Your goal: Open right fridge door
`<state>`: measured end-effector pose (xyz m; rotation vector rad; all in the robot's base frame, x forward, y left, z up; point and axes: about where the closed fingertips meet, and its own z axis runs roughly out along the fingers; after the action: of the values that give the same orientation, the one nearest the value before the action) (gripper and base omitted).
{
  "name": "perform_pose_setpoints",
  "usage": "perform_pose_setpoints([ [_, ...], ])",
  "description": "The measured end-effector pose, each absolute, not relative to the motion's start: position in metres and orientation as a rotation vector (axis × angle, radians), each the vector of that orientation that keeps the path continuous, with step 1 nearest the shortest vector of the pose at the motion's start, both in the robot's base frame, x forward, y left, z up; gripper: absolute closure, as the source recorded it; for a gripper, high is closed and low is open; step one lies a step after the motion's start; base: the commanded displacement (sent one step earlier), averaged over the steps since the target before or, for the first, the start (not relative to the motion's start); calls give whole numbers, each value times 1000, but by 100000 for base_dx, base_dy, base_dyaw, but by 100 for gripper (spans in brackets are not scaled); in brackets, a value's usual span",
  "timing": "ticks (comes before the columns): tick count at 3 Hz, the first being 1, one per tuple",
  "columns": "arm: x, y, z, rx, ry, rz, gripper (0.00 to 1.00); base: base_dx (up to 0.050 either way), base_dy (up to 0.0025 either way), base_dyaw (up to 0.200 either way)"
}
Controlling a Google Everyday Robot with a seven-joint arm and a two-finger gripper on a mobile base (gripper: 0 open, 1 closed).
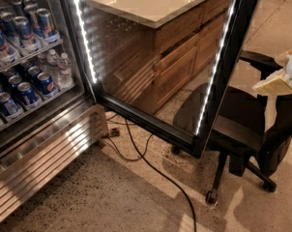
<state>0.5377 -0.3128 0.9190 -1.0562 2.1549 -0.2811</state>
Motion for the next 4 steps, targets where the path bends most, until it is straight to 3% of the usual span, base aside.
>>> perform_pose_setpoints([
  [2, 580, -338, 917, -879, 2079, -297, 89, 0, 0, 0],
  [3, 614, -347, 915, -775, 2017, -257, 100, 0, 0, 0],
  [4, 645, -351, 906, -717, 1980, -162, 100, 0, 0, 0],
])
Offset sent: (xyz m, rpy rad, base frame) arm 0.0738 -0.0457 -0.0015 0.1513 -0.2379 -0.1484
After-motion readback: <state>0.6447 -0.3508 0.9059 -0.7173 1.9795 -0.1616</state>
